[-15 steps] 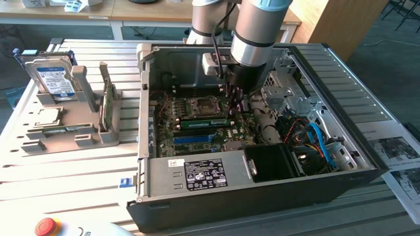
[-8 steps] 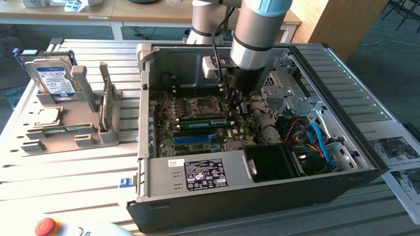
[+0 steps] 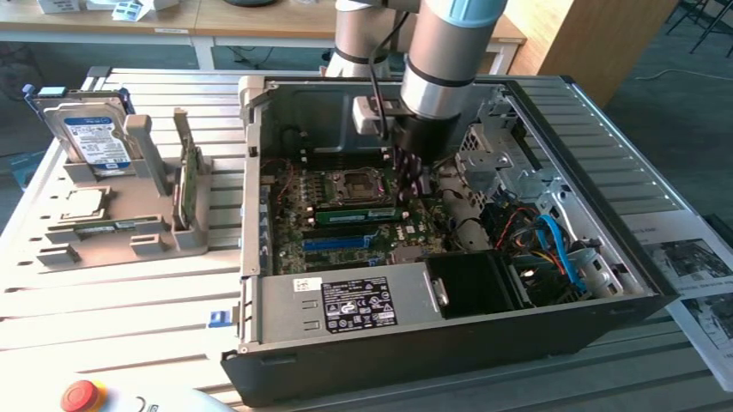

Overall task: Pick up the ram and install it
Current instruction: 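Press down the ram until it locks into place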

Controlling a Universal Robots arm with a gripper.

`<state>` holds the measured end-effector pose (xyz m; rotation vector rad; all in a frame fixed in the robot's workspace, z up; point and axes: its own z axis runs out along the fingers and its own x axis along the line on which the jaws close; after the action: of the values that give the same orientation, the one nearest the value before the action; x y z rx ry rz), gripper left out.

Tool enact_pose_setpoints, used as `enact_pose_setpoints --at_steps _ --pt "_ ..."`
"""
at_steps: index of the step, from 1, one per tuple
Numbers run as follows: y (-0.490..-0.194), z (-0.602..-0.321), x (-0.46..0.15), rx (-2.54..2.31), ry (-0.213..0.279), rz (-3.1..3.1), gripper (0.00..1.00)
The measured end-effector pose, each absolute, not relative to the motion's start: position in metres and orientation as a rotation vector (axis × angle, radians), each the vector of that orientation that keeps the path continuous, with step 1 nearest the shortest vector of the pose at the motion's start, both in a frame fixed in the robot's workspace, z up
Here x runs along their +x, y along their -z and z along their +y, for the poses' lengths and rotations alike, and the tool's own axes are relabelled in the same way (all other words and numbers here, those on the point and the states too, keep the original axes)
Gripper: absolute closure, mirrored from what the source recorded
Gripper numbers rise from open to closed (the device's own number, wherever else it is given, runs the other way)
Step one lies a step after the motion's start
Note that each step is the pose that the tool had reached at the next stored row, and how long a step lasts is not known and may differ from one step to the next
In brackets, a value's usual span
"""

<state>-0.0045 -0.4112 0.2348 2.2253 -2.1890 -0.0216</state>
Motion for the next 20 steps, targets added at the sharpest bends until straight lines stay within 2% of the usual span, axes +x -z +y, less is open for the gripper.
enact_pose_setpoints --at_steps 20 --pt "-0.2291 -0.4098 -0.0022 2.225 0.022 -2.189 0.90"
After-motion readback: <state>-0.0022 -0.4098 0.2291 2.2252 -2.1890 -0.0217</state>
